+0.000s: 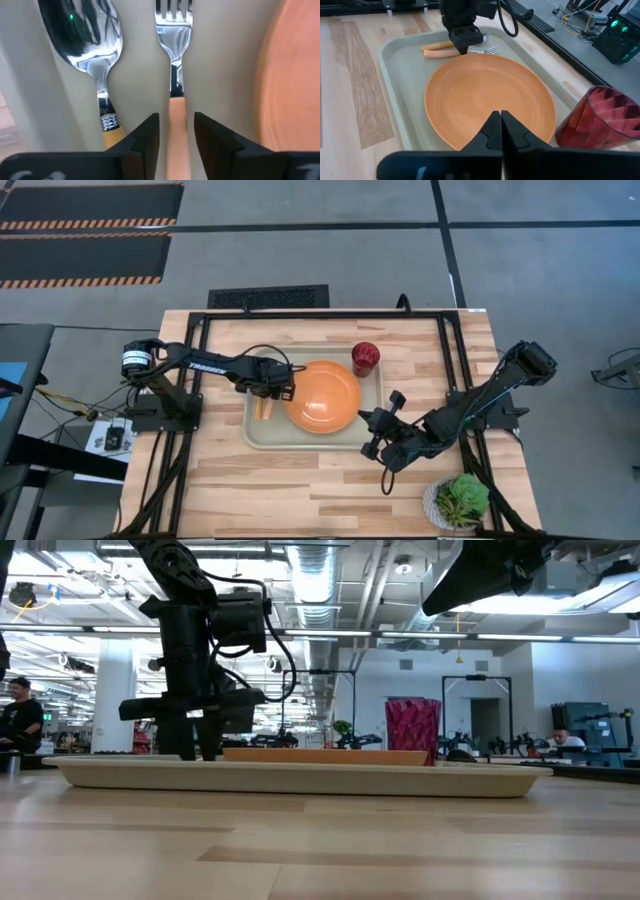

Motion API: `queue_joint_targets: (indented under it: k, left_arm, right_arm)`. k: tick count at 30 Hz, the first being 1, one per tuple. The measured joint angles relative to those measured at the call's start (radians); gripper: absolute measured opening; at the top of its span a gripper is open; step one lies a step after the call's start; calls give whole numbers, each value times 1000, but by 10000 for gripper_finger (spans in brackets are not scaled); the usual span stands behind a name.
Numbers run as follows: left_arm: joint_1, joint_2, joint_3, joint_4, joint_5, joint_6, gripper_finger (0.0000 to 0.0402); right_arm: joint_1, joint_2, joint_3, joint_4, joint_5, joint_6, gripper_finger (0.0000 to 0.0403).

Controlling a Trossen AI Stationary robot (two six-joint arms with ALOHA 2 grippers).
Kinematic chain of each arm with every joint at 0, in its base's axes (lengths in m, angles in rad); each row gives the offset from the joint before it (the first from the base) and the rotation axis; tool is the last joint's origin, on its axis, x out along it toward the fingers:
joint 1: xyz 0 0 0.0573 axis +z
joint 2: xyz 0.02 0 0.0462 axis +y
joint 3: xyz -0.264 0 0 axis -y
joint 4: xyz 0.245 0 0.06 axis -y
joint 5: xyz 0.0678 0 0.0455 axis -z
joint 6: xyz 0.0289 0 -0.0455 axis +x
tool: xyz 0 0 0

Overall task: Pick and place plate/cup/fork/spoon on tray
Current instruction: Put the orange fork on the gray serving tray to the left of the orange plate

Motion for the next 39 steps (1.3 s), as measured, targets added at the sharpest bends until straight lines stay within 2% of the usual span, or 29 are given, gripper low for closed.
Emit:
queue_joint_targets:
  k: [6, 14, 18, 22, 25, 30, 35, 39]
  left_arm:
    - [7, -4, 0, 0, -2, 56, 124]
    - [11, -74, 0, -4, -41, 148, 111]
    - [29, -126, 0, 24, -66, 264, 100]
    - [56, -146, 0, 136, -60, 471, 78]
    - [93, -132, 1, 205, -41, 565, 50]
    - [162, -75, 1, 213, -28, 622, 5]
    - [182, -24, 0, 285, 24, 642, 8]
    - [187, 17, 0, 325, 22, 642, 7]
  right_arm:
    - [0, 0, 0, 0, 0, 0, 4]
    - [0, 0, 0, 0, -2, -1, 3]
    - [0, 0, 0, 0, -2, -1, 6]
    - [0, 0, 0, 0, -3, 0, 3]
    - [4, 0, 0, 1, -3, 1, 5]
    - [19, 0, 0, 0, -5, 16, 3]
    - [16, 0, 0, 0, -4, 16, 6]
    - [8, 0, 0, 0, -4, 17, 3]
